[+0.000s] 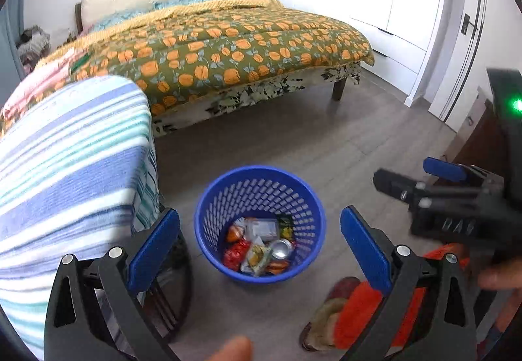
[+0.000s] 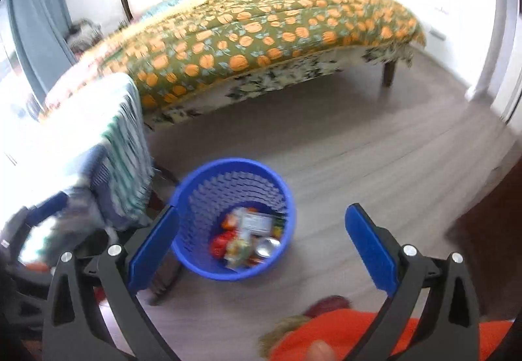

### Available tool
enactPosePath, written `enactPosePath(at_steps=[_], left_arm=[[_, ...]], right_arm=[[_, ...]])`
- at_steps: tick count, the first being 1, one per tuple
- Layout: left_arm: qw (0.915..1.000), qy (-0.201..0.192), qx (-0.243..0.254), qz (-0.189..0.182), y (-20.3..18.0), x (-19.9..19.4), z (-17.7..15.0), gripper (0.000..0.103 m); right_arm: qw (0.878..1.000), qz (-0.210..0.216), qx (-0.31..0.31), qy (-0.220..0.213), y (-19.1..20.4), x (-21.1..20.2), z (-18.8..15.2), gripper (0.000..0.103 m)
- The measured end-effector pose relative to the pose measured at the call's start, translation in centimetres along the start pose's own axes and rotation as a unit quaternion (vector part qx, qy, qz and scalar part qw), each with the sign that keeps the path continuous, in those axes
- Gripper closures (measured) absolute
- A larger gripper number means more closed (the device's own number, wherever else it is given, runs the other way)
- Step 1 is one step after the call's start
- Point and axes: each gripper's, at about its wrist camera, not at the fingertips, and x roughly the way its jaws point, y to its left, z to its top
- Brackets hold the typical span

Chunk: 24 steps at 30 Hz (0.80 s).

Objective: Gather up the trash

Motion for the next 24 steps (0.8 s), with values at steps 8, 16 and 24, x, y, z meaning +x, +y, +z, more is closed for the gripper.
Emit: enactPosePath(at_steps=[8, 16, 24], left_arm=[[0.9983, 0.033, -0.005, 0.047, 0.3, 0.6, -1.3, 0.005], [0.9963, 0.064, -0.016, 0.055, 1.1, 2.0, -2.6, 0.005], [0.9954, 0.079, -0.033, 0.042, 1.7, 2.8, -2.9, 0.005]], right_arm=[[0.999, -0.006, -0.026, 0.021, 0.1, 0.0, -2.3, 0.005], [0.999, 0.017, -0.017, 0.047, -0.2, 0.3, -3.2, 0.005], [0.998, 0.025, -0.024, 0.059, 0.0, 0.4, -3.6, 0.005]])
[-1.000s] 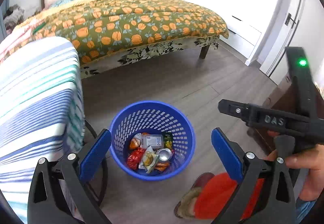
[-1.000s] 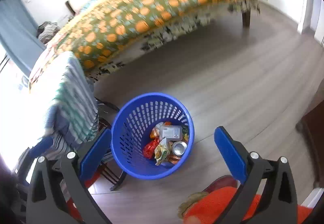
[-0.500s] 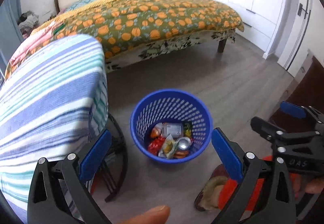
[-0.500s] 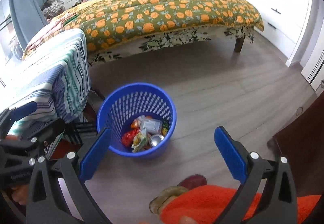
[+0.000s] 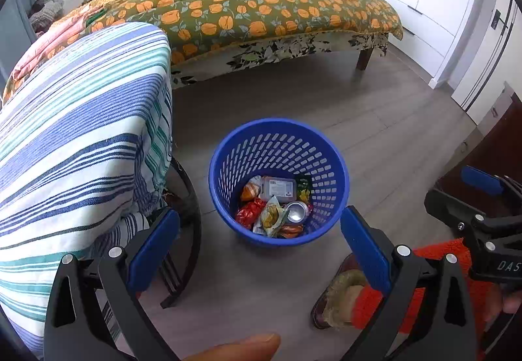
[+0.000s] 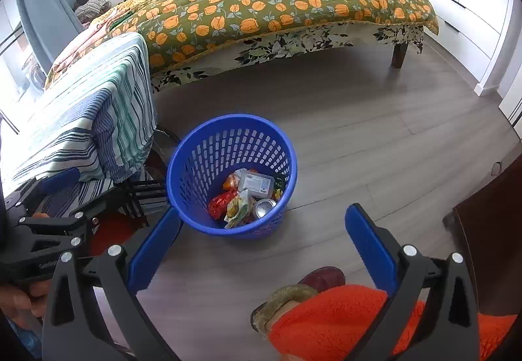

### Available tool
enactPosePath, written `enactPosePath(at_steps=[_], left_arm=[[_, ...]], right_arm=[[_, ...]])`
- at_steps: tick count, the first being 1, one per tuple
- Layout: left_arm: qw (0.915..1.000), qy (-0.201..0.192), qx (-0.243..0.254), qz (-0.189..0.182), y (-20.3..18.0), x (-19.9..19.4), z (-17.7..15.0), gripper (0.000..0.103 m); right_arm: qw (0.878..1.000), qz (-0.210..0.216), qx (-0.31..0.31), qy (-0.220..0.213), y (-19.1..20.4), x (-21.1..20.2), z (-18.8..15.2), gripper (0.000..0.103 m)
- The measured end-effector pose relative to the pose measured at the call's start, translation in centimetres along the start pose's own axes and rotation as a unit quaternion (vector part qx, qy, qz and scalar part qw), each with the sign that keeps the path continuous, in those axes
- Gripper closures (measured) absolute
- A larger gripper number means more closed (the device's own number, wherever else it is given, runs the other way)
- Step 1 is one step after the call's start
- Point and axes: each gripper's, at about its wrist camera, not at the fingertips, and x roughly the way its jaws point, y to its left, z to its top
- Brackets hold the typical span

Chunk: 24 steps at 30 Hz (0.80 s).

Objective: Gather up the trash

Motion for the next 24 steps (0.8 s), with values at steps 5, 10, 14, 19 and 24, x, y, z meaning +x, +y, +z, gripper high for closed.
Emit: enactPosePath(at_steps=[5, 10, 14, 19, 24], left_arm=[[1.0, 0.003, 0.002, 0.003, -0.22, 0.14, -0.08, 0.005], [0.9999, 0.007, -0.003, 0.007, -0.04, 0.29, -0.1, 0.005], [0.9999, 0.01, -0.007, 0.009, 0.15, 0.46, -0.09, 0.005], [0.9998, 0.013, -0.007, 0.011, 0.1, 0.6, -0.13, 0.005], [0.9998, 0.013, -0.007, 0.012, 0.07, 0.59, -0.15, 0.005]], right_arm=[[1.0, 0.005, 0.002, 0.006, 0.07, 0.05, -0.08, 0.005], [1.0, 0.007, -0.003, 0.007, 0.46, 0.1, -0.1, 0.005], [1.0, 0.008, -0.004, 0.008, 0.58, 0.16, -0.13, 0.005], [1.0, 0.007, -0.005, 0.008, 0.72, 0.17, -0.2, 0.005], [1.0, 0.009, -0.007, 0.007, 0.84, 0.29, -0.22, 0.005]])
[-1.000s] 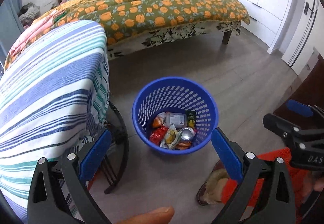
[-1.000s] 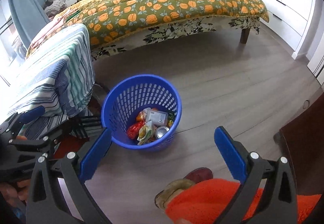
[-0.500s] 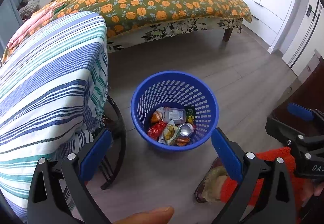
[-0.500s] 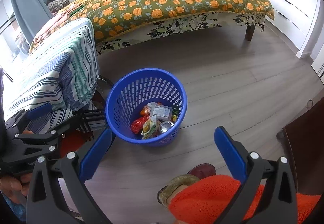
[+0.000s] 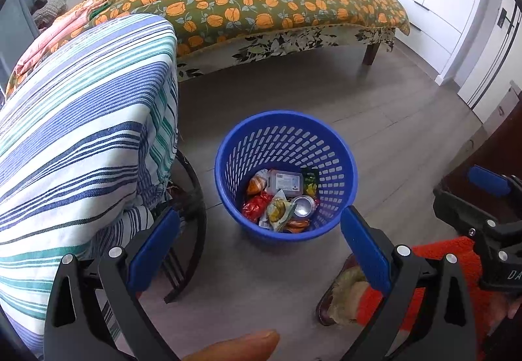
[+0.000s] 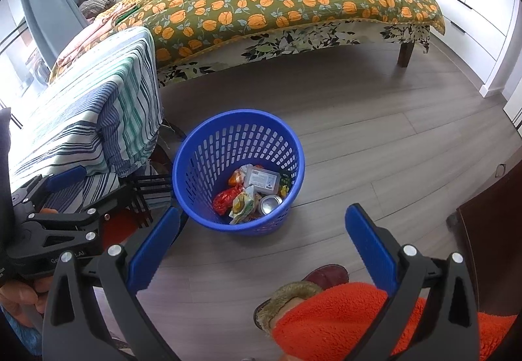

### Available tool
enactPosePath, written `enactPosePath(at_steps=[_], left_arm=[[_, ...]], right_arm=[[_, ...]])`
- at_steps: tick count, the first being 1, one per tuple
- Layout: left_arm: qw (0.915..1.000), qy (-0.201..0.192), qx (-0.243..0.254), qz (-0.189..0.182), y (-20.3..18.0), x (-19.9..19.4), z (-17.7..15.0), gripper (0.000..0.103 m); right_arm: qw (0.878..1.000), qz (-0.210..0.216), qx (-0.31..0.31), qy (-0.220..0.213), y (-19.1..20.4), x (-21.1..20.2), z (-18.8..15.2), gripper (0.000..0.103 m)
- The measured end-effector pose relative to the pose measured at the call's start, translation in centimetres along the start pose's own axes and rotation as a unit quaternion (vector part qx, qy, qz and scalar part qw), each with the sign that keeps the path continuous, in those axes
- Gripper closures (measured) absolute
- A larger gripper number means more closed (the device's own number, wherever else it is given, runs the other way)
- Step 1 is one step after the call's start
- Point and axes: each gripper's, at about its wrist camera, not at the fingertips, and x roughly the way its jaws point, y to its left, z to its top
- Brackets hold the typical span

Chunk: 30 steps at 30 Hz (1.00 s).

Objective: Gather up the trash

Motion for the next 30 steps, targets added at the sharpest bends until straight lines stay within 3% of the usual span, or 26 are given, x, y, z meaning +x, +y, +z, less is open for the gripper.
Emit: enactPosePath(at_steps=[30], left_arm=[[1.0, 0.005, 0.0, 0.007, 0.41, 0.14, -0.12, 0.005]], right_arm=[[1.0, 0.007, -0.01, 0.005, 0.56, 0.43, -0.08, 0.005]])
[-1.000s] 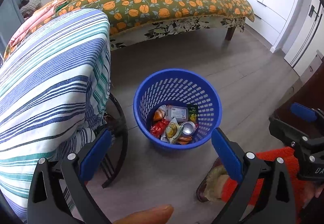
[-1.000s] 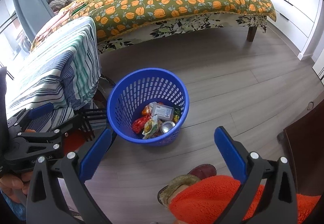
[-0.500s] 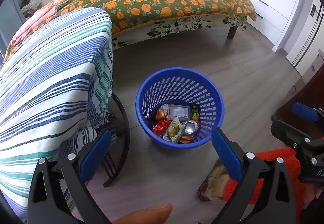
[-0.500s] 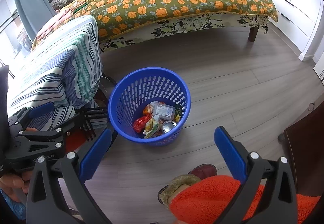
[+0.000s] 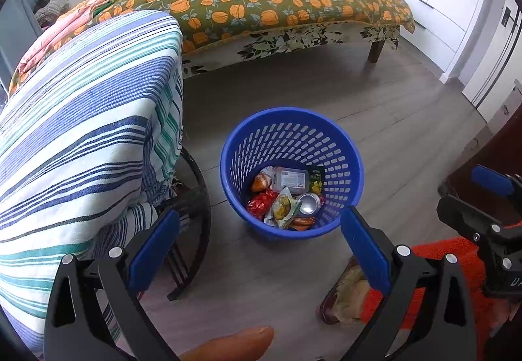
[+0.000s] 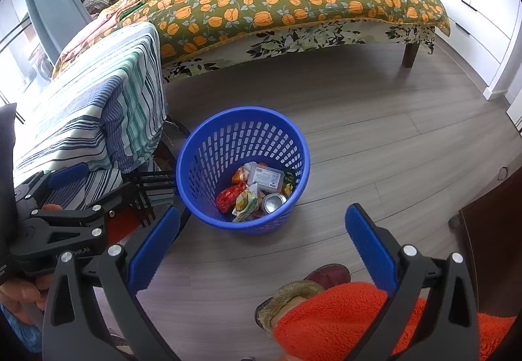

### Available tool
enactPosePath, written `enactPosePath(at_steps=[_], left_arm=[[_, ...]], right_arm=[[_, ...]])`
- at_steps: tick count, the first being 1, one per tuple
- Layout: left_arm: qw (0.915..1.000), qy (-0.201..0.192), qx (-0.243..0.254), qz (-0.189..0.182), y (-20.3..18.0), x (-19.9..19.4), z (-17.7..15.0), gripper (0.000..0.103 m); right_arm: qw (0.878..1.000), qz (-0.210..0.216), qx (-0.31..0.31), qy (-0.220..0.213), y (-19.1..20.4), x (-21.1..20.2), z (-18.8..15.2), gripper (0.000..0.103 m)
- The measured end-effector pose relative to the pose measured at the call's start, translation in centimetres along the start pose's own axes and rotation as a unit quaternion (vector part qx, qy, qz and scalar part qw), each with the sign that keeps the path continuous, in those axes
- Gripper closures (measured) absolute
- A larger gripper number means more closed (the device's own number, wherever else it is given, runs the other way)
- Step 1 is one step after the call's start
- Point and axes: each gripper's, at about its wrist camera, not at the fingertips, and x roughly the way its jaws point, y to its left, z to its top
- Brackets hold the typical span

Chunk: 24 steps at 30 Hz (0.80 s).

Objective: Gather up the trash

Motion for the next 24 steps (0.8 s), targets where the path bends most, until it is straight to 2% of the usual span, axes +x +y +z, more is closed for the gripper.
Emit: enactPosePath(at_steps=[24], left_arm=[[1.0, 0.0, 0.001, 0.001, 0.29, 0.04, -0.09, 0.005]], right_arm=[[1.0, -0.001, 0.0, 0.001, -0.07, 0.01, 0.11, 0.005]])
